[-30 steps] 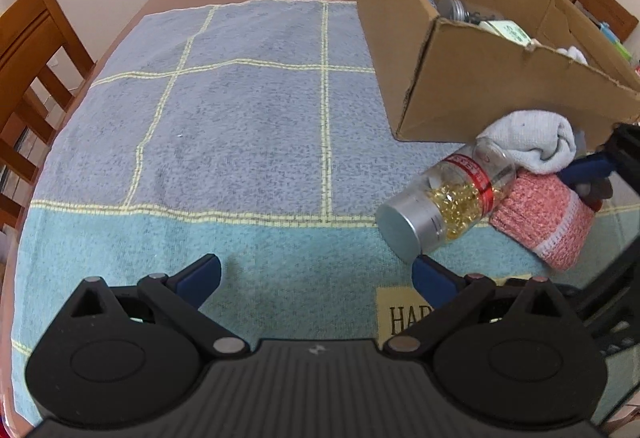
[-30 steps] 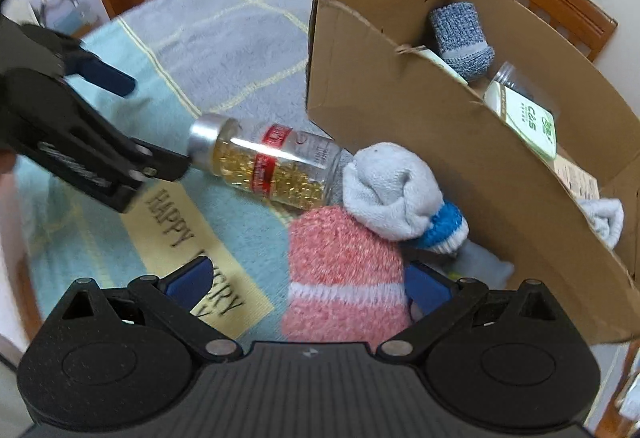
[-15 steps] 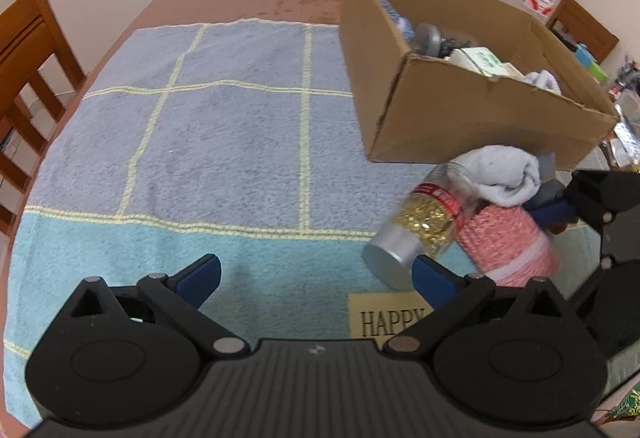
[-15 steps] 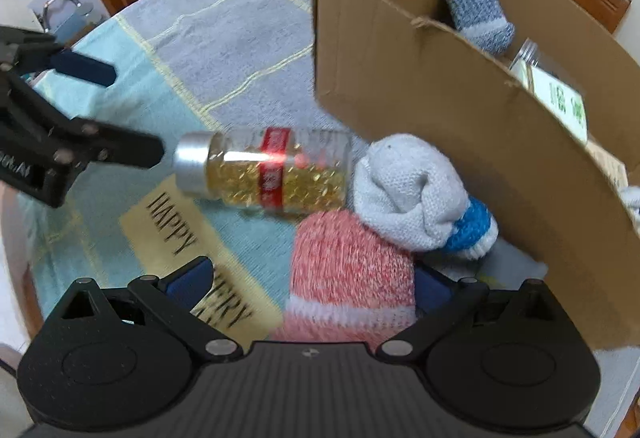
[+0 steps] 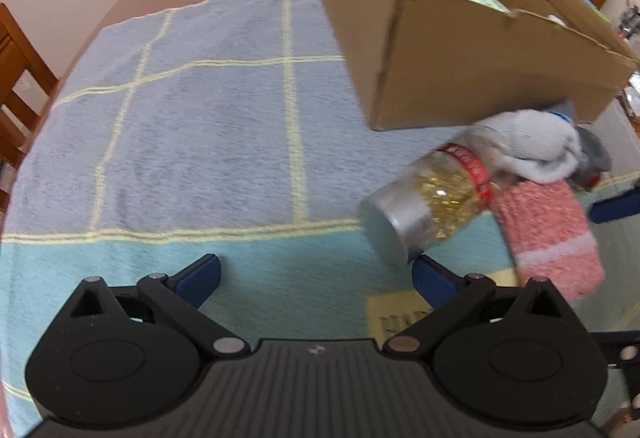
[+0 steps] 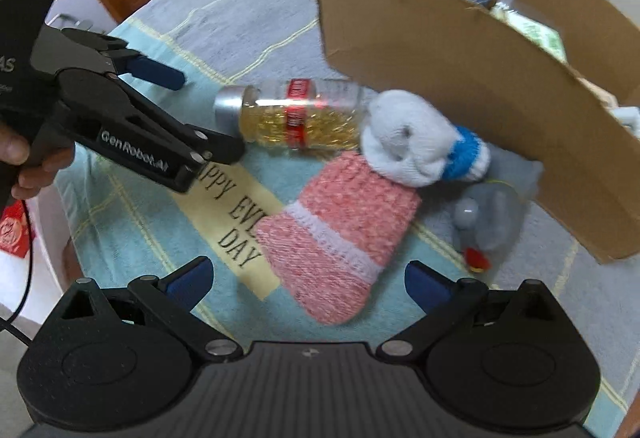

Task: Organize objects
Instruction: 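Grasp the gold capsule bottle with the left tool while the right tool grasps the pink sock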

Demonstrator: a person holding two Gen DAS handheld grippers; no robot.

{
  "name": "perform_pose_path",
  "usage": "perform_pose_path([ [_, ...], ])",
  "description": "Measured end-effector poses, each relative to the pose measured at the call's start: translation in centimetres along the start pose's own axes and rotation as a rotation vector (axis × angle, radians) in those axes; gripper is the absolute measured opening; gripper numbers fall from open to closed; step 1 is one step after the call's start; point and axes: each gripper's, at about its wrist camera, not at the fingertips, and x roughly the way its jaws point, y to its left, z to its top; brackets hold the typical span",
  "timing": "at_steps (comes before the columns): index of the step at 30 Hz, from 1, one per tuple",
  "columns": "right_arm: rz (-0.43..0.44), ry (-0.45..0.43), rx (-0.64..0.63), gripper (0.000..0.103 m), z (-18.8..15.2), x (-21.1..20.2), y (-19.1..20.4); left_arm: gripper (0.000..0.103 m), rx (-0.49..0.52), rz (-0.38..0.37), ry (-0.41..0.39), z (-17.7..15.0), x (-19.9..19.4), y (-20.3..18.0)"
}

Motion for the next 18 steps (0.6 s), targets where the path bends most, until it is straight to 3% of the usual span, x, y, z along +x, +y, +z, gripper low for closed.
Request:
perform_pose_path([
  [10, -0.016, -0.062, 0.005, 0.103, -0.1, -0.5, 0.1, 0.101, -0.005, 0.065, -0.031, 2.0, 1.1, 2.1],
  [18, -0.037, -0.103, -0.089, 0.103, 2.0, 0.7, 0.0, 0.101, -0.026, 0.030, -0.032, 1.4, 0.5, 2.3],
])
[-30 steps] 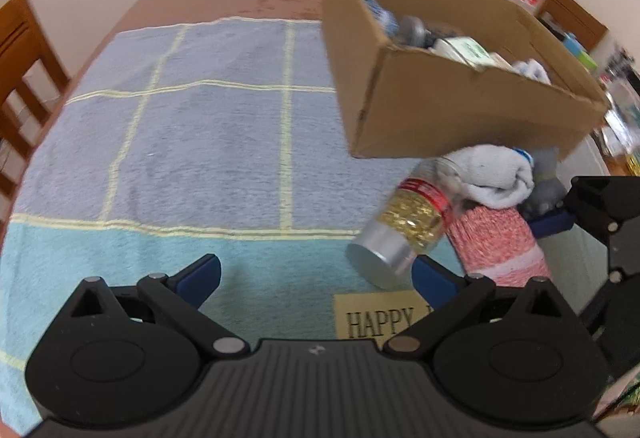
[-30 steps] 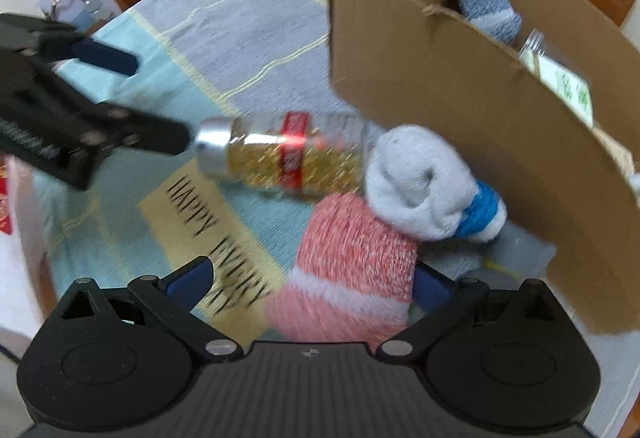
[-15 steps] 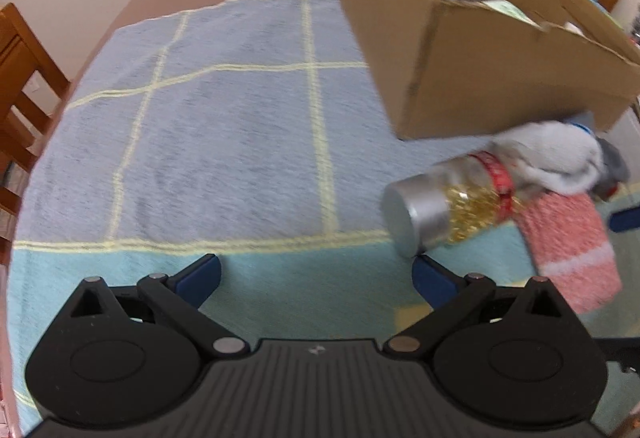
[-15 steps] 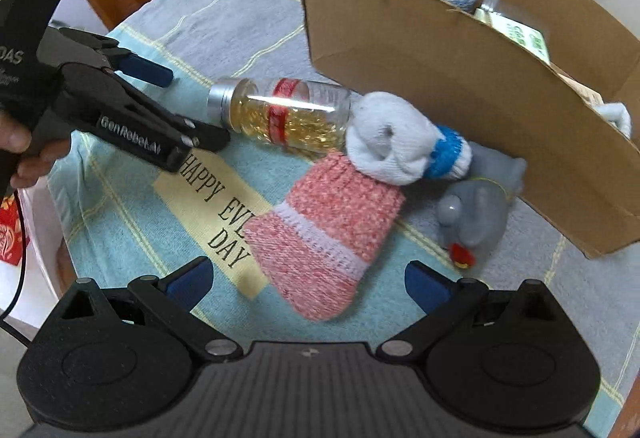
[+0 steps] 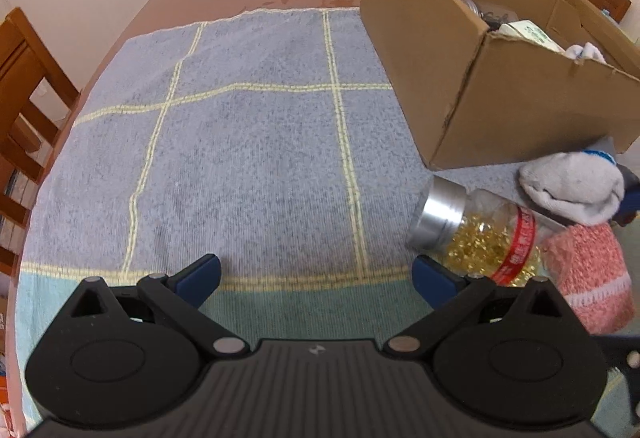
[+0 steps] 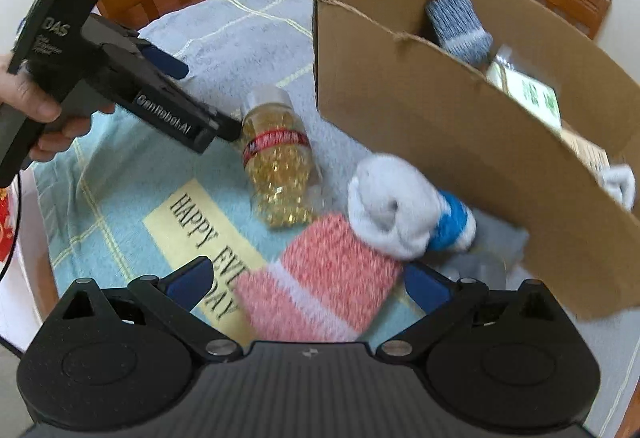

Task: Organize objects
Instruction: 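Grasp the gold capsule bottle with the left tool while the right tool grasps the pink sock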

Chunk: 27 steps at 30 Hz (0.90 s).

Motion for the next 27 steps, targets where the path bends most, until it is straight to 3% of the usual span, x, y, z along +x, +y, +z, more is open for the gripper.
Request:
perform_pose_path([
  [11, 0.080, 0.069, -0.046, 0.103, -0.3, 0.2, 0.2, 0.101, -0.046, -0.022, -0.029, -1.4, -3.1, 1.3],
  [16, 0.143, 0.130, -0.027, 0.103, -1.8, -0.8, 0.7, 0.101, -0.028, -0.095, -0.051, -1.3, -4.1, 0.5],
  [22, 0.039, 0.090, -0.037, 0.103, -3.1, -1.4, 0.6, 0.101, 0.066, -0.201, -0.038, -2.1, -3.2, -2.3],
  [27, 0.016, 0.088, -0.024, 0.103, -4.1, -0.7, 0.3, 0.101, 0.130, -0.232, -0.019, -2.8, -2.0, -4.2],
])
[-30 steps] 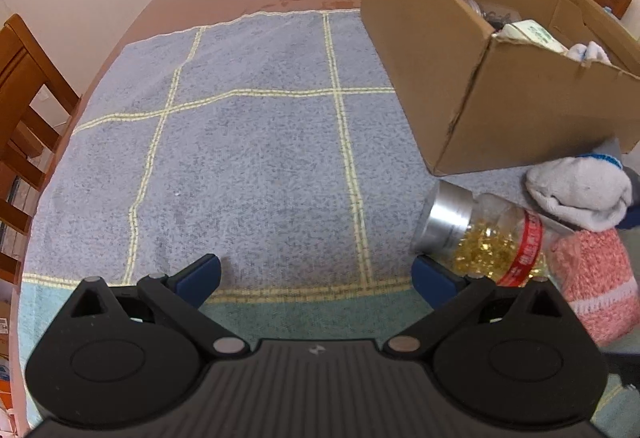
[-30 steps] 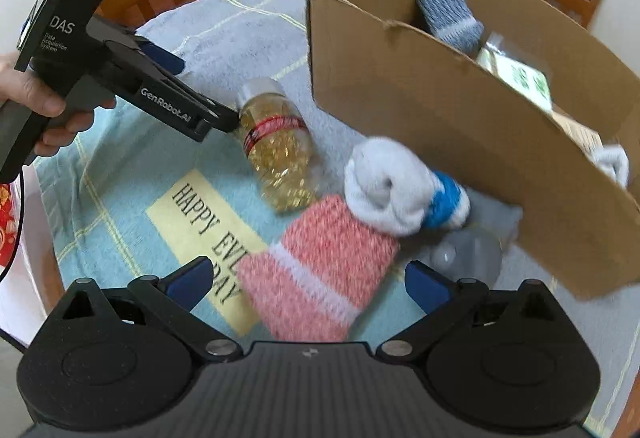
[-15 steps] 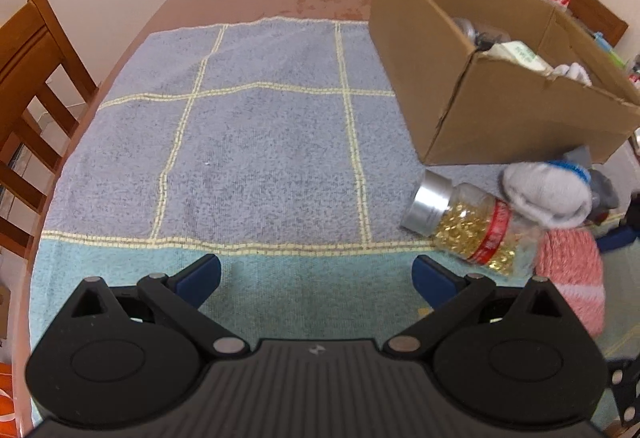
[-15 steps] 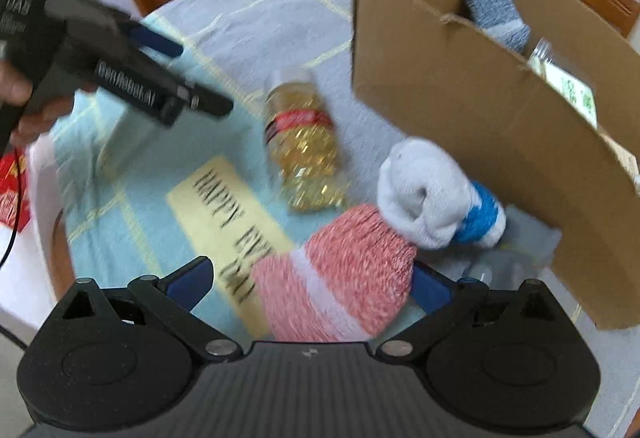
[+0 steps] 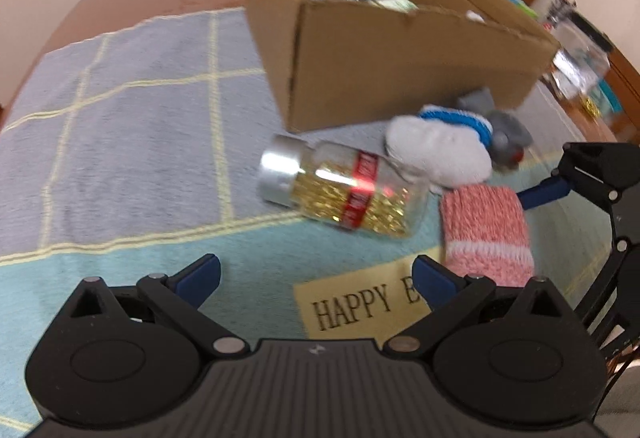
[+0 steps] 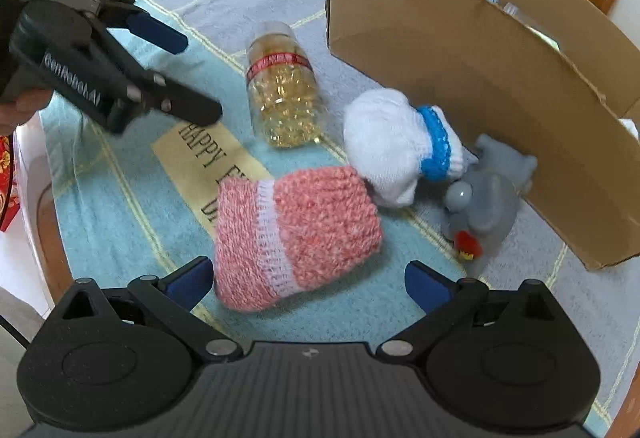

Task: Organize objects
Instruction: 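Grasp the gold capsule bottle with the left tool while the right tool grasps the pink sock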

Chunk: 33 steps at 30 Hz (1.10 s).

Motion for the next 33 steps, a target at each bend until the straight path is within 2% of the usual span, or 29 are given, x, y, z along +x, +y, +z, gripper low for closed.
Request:
perform_pose_path([
  [2, -0.008, 0.007, 0.003, 0.103, -0.3, 0.3, 0.1, 0.102, 0.016, 0.005, 0.002, -0.3, 0.7, -0.4],
  [7, -0.017, -0.018, -0.015, 0.103, -1.0, 0.2, 0.3, 0.103, 0.115, 0.077, -0.039, -0.8, 1.6, -2.0],
  [23, 0.000, -0.094, -0.054, 0.103, -2.1, -0.6, -0.1, 0.102, 0.116, 0.099, -0.094, 1.3, 2.7, -2.8],
  [33, 0.013, -0.110, -0.078, 0.103, -1.7, -0.1, -0.5, 0.102, 0.099, 0.074, -0.115, 2.4, 2.7, -2.4],
])
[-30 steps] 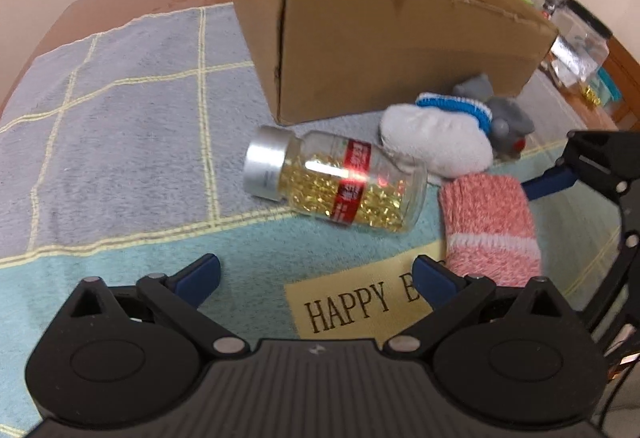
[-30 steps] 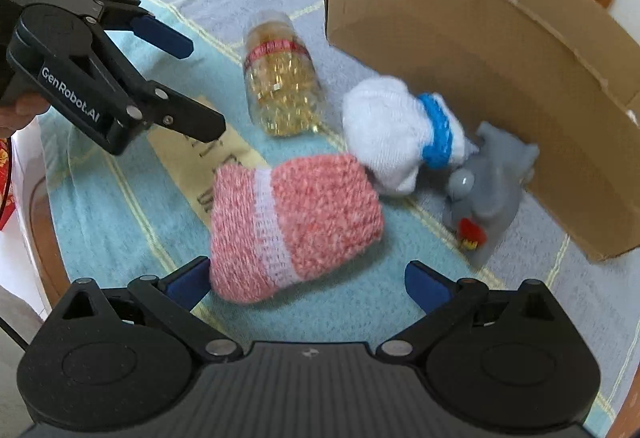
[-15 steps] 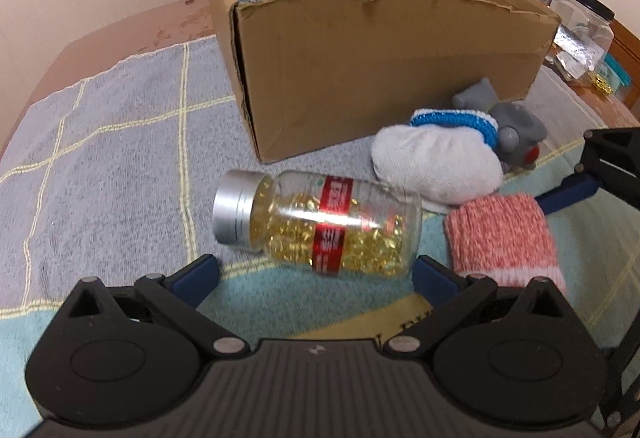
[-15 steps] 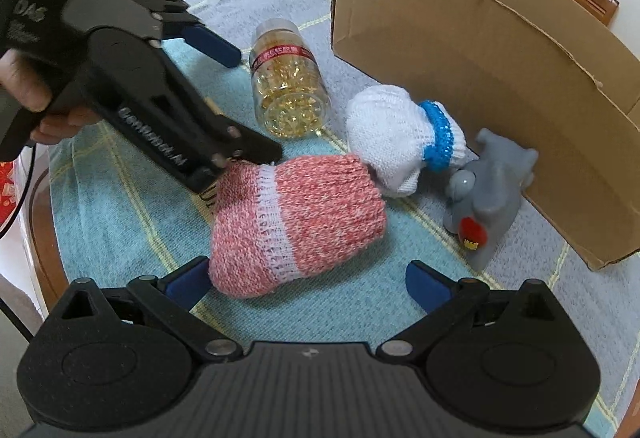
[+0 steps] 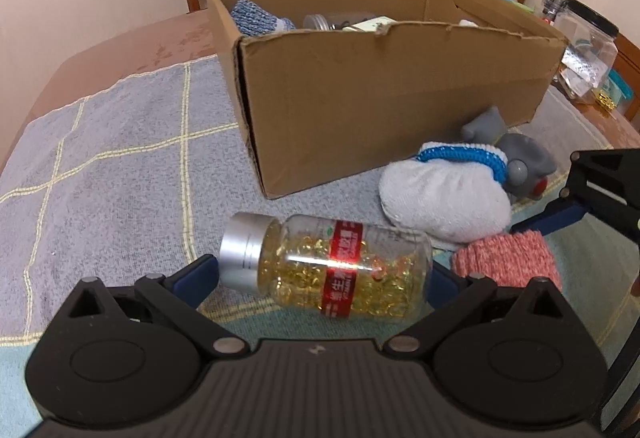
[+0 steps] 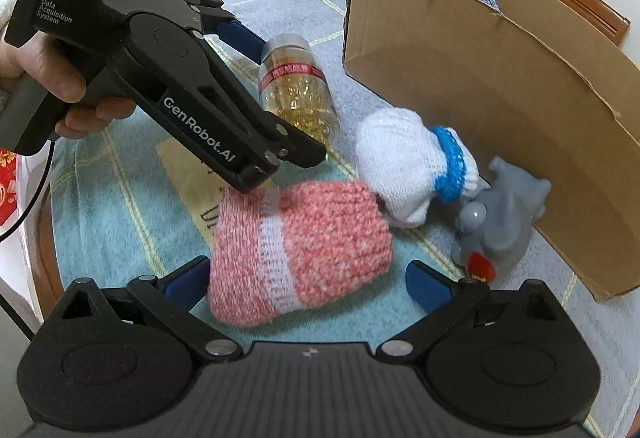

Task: Organize objects
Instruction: 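Grasp the gold capsule bottle with the left tool while the right tool grasps the pink sock, then lower the capsule bottle and pink sock into the cardboard box and release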

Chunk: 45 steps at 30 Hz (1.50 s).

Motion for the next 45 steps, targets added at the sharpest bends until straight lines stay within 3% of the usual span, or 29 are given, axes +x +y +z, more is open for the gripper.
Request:
perform_pose_path([
  [6, -0.002, 0.009, -0.005, 0.103, 0.8, 0.3, -0.2, 0.100, -0.011, -0.013, -0.008, 0.1, -0.3, 0.1],
  [11, 0.006, 0.011, -0.009, 0.088, 1.4, 0.0, 0.1, 0.095, -0.021, -0.027, -0.009, 0.5, -0.5, 0.3],
  [16, -0.001, 0.043, 0.013, 0.084, 2.9, 1.2, 0.6, 0.095, -0.025, -0.022, 0.028, 1.0, -0.6, 0.3],
  [25, 0.034, 0.071, 0.130, 0.079, 3.6, 0.5, -1.2, 0.094, -0.049, -0.050, 0.067, 2.2, -2.9, 1.0],
  [35, 0.000, 0.057, 0.214, 0.079, 4.0, -4.1, -3.7, 0.094, -0.022, -0.089, 0.062, 6.1, -7.3, 0.4],
  [45, -0.045, -0.062, 0.239, 0.079, 6.5, -9.7, -6.6, 0.094, 0.029, -0.093, -0.005, 12.3, -8.7, -0.1],
])
